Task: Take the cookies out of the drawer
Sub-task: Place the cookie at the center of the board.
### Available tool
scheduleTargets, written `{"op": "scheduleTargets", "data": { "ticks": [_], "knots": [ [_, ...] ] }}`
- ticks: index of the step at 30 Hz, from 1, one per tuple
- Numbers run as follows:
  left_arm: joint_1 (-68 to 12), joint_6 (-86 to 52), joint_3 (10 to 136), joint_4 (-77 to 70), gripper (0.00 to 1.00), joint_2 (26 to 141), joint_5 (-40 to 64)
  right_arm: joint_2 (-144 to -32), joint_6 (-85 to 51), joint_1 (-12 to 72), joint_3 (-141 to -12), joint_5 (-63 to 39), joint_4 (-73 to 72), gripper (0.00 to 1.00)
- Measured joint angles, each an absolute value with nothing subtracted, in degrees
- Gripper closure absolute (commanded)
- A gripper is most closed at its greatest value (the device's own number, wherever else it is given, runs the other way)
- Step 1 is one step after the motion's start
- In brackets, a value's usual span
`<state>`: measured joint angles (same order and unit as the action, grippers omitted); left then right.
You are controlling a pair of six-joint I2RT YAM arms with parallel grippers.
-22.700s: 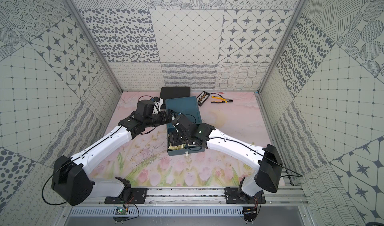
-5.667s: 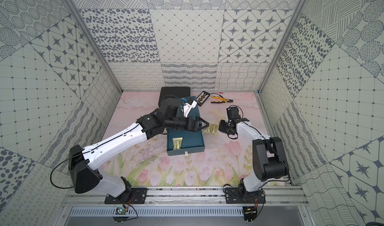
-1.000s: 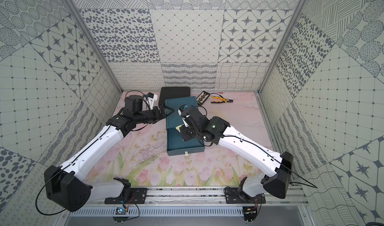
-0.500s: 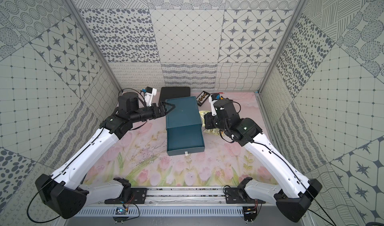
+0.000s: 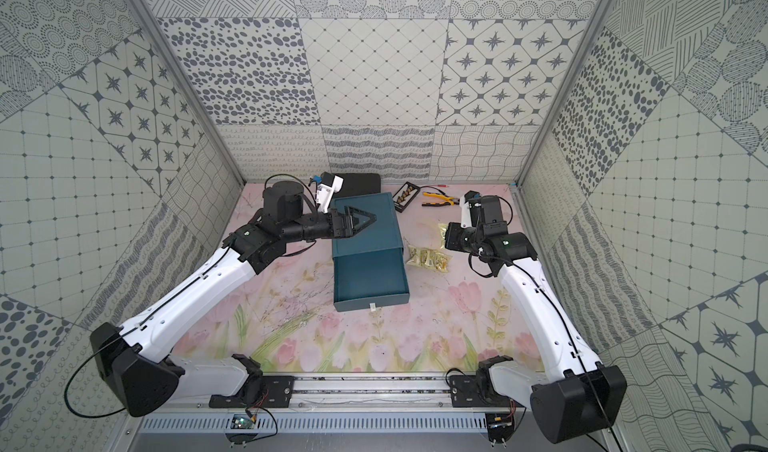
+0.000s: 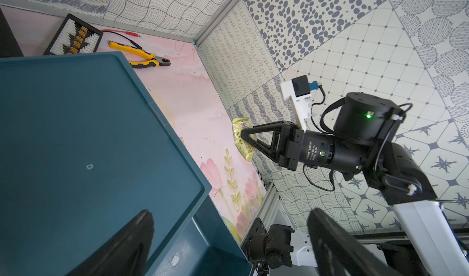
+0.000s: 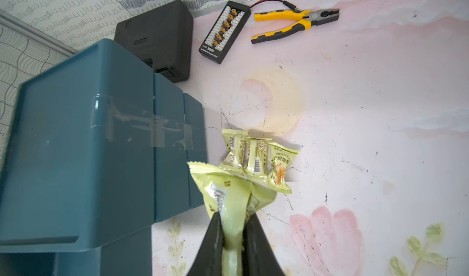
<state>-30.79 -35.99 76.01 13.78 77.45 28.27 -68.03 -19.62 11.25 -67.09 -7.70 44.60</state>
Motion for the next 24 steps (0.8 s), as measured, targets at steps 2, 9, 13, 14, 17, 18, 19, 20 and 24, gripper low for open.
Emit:
{"op": "scheduleTargets", "data": {
  "ticks": [2,9,13,14,17,18,19,20,24],
  "knots": [
    [-31.6,-36.0,76.3,13.4,0.01,78.4,28.3,-68.6,-19.0,8.6,-64.7,-8.8,43.1,0.93],
    [-34.1,-36.1,77.1,13.0,0.01,81.7,28.1,-73.5,-17.1,2.7,-58.1,-10.4,37.3,0.93],
    [-34.7,-36.2,77.1,13.0,0.01,82.8,28.0,-77.5,-16.2,1.8,-56.1,-10.5,33.9,0.92],
    [-34.8,-36.2,77.1,13.0,0.01,83.0,27.9,-78.6,-16.2,1.8,-55.6,-10.5,32.8,0.92],
    [-34.9,-36.2,77.1,13.0,0.01,83.4,27.8,-81.6,-16.2,1.7,-54.1,-10.5,29.5,0.91],
    [-35.0,-36.2,77.1,13.0,0.01,83.4,27.7,-82.7,-16.3,1.6,-53.6,-10.6,28.4,0.91],
    [-35.0,-36.2,77.1,13.0,0.01,83.4,27.6,-83.9,-16.3,1.6,-53.2,-10.8,27.5,0.91],
    [-35.1,-36.2,77.1,13.0,0.01,83.4,27.6,-84.9,-16.4,1.6,-52.9,-11.0,26.7,0.91],
    [-35.1,-36.0,77.1,13.1,0.01,82.9,26.5,-89.1,-16.6,1.6,-52.0,-11.3,23.6,0.89]
  ]
}}
